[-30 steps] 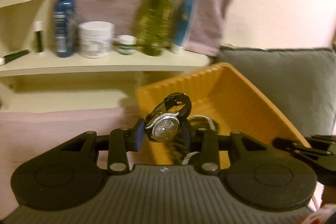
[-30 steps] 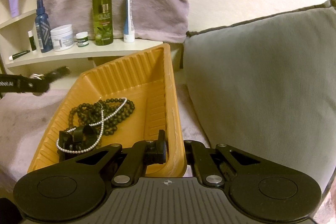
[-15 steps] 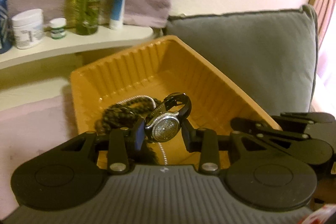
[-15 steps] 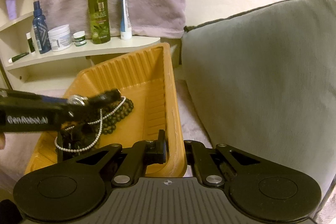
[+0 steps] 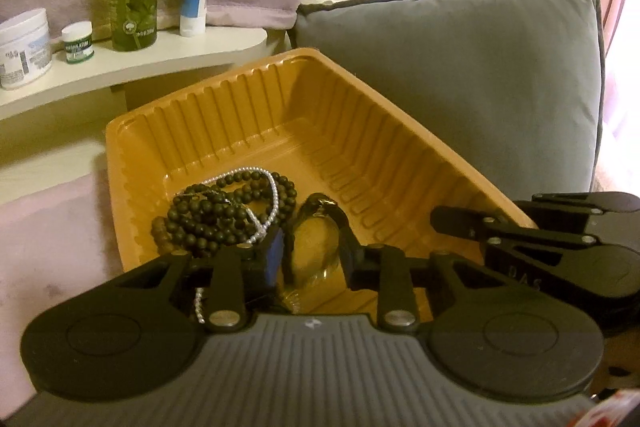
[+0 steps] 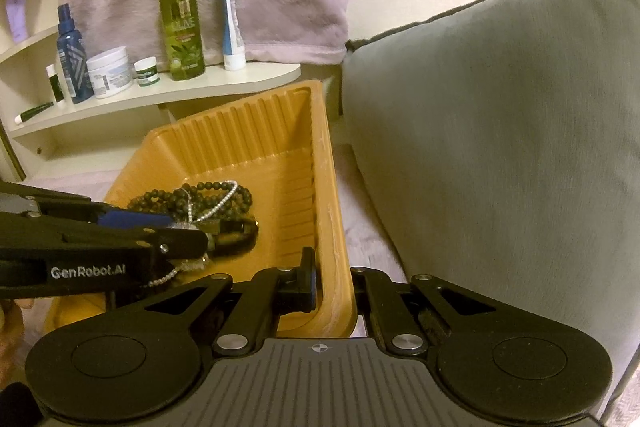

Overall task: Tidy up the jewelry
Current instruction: 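Open the left gripper to release the watch and withdraw it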

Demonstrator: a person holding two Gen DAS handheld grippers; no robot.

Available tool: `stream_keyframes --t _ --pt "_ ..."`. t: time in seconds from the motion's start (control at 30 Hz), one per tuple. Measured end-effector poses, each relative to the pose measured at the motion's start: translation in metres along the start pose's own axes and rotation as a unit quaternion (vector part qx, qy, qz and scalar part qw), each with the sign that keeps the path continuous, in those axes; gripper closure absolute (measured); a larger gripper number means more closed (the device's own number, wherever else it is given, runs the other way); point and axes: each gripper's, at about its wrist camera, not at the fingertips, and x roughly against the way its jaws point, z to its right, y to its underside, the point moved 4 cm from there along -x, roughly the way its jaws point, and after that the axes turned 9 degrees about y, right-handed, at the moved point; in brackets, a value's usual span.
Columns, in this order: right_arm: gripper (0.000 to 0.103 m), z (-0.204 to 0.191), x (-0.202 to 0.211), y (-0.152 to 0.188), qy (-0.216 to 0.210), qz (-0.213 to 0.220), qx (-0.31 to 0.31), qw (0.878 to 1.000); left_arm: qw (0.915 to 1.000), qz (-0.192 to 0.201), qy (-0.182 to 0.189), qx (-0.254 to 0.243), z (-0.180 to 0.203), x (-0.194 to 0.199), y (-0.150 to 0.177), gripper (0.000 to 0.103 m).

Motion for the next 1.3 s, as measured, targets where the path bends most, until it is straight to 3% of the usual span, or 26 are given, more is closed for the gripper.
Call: stream_keyframes --t 0.13,0.7,1.3 --pt "0.098 0.001 -0.002 0.001 -0.001 -0.001 -0.001 1.0 1.0 0.009 -0.001 0.0 -0.003 0.003 -0.005 0.076" --pt "0.098 0.005 -0.008 0.002 -0.006 -0.007 -0.015 1.0 0.9944 0.057 -0.084 0.031 -0.048 0.052 -0.005 0.075" --pt "0.094 0.03 -0.031 0.016 -0.041 -0.033 -0.097 0.994 0.9845 0.057 -0.15 0.071 -0.078 0.082 0.033 0.059"
